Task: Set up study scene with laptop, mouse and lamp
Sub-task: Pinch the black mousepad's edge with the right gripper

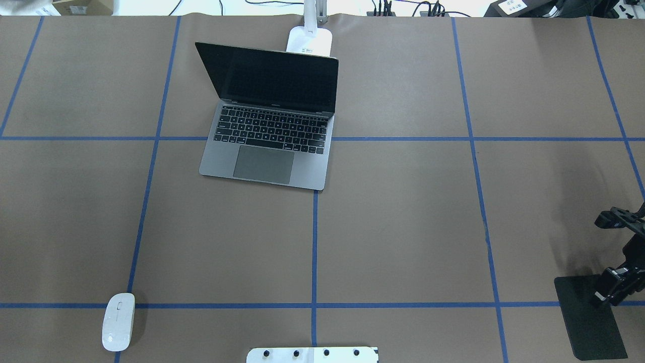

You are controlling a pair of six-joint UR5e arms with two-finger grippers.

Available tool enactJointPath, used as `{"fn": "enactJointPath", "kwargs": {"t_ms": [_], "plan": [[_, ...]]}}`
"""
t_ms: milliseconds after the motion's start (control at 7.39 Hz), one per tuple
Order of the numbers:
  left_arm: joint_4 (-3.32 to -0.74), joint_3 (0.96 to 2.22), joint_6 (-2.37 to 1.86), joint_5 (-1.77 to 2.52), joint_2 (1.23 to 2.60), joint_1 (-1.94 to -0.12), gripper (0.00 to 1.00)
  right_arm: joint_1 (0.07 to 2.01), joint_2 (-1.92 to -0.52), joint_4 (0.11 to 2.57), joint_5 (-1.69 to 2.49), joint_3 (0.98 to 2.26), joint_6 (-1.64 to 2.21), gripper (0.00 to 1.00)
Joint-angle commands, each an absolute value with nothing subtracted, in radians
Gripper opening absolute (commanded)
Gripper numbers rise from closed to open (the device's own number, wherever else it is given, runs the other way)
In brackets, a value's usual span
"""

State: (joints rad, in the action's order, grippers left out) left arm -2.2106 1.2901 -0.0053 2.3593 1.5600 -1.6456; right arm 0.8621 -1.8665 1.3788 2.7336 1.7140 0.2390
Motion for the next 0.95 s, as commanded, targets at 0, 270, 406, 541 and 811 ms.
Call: {"fn": "enactJointPath", "kwargs": {"t_ms": [0, 270, 406, 541, 811], "plan": [[-2.210, 1.290, -0.005, 2.359, 1.560, -1.646, 1.00, 0.865, -1.870, 1.378, 2.732, 1.720, 0.241, 0.00], [-2.210, 1.290, -0.005, 2.359, 1.560, -1.646, 1.00, 0.867, -1.868, 1.379, 2.732, 1.730, 0.259, 0.00], [-2.210, 1.290, -0.005, 2.359, 1.560, -1.644, 1.00, 0.868, -1.865, 1.379, 2.735, 1.756, 0.291, 0.00], [-2.209, 1.289, 0.008, 2.359, 1.562, -1.646, 1.00, 0.889, -1.865, 1.381, 2.743, 1.773, 0.296, 0.00], [-2.184, 1.290, 0.026, 2.359, 1.562, -1.654, 1.00, 0.916, -1.865, 1.384, 2.744, 1.782, 0.301, 0.00]]}}
